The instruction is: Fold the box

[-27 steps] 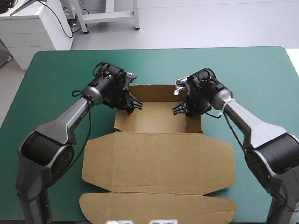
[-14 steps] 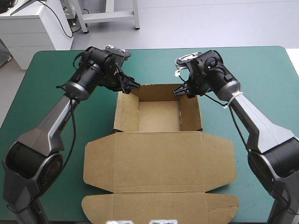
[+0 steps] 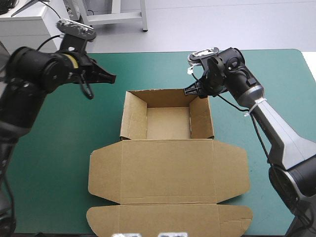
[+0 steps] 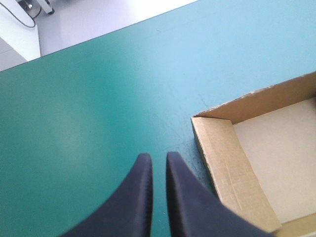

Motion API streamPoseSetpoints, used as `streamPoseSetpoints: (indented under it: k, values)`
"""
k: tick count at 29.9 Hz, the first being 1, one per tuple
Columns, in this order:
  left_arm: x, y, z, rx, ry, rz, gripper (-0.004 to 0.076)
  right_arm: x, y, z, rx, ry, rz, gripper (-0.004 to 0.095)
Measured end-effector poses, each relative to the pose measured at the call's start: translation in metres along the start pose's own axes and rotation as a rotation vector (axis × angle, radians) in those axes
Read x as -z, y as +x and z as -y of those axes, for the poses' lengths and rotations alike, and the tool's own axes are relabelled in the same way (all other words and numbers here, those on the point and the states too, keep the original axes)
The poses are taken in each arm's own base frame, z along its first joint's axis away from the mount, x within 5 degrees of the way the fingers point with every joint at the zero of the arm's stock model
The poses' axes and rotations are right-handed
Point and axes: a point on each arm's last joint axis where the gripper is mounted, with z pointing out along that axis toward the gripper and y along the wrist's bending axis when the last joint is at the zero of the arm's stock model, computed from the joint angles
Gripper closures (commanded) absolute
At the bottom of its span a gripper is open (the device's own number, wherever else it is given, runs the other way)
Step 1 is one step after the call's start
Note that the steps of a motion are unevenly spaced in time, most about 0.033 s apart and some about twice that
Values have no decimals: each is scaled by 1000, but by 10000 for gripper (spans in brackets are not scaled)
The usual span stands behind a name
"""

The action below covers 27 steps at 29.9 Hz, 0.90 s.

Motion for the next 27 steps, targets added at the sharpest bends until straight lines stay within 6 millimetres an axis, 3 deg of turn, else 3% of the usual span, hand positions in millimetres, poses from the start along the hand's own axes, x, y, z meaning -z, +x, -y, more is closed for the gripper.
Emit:
streamPoseSetpoints:
  k: [4, 9, 18, 24, 27]
  values:
    - [41, 23, -7, 19, 30, 40, 731, 0, 0, 0, -15, -5, -1, 492]
    - [60, 78, -10, 11, 46, -22, 731, 0, 0, -1, -24, -6, -1, 492]
    - [60, 187, -7, 14, 66, -78, 731, -2, 0, 10, -111, -87, -25, 492]
    - [50, 241, -1, 26, 109, -89, 731, -4, 0, 12, -121, -98, -31, 492]
    - [44, 265, 2, 30, 124, -98, 731, -16, 9, 11, -109, -90, -81, 492]
